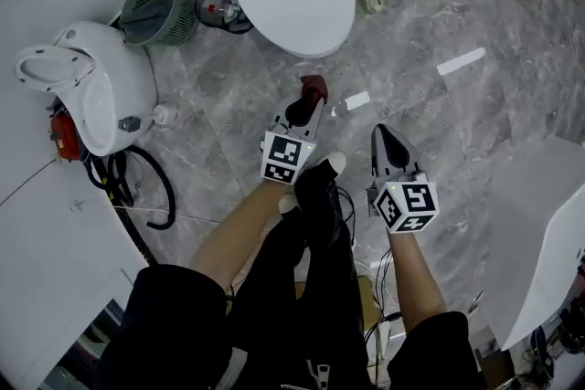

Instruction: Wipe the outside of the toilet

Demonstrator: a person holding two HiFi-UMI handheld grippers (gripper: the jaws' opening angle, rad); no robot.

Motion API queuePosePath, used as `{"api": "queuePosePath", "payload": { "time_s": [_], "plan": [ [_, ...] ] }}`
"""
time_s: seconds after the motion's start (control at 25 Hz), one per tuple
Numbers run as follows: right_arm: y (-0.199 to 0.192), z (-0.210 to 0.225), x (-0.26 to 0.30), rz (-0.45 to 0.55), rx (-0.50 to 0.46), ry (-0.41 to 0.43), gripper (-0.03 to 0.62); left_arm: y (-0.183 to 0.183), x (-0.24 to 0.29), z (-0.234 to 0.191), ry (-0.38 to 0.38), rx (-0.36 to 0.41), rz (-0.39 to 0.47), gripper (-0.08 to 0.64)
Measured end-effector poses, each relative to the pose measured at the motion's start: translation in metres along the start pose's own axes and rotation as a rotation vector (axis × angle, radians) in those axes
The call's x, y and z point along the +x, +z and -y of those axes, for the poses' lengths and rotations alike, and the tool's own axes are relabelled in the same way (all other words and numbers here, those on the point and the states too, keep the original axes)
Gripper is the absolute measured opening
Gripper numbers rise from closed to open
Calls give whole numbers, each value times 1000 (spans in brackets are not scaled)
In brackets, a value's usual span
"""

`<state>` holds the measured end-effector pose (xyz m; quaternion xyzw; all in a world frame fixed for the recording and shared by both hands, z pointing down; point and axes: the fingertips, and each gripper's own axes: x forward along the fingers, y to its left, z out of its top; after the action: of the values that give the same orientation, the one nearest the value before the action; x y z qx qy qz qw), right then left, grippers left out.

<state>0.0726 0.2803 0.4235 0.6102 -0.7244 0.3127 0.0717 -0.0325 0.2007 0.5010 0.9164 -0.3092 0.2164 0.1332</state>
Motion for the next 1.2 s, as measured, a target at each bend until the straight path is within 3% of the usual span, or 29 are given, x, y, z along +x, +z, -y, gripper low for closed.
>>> {"api": "queuePosePath", "payload": {
  "time_s": [0.32,0.52,0.72,1.2],
  "plan": [
    [68,-91,-73,70,-108,31,3,101,-144,26,6,66,78,61],
    [125,-141,-126,143,-187,29,3,179,-219,45,4,133,171,61],
    [179,-179,-161,236,-261,35,3,235,-270,52,24,162,247,61],
    [270,-237,-212,390,-361,72,2,319,-352,44,85,211,362,61]
  ]
}}
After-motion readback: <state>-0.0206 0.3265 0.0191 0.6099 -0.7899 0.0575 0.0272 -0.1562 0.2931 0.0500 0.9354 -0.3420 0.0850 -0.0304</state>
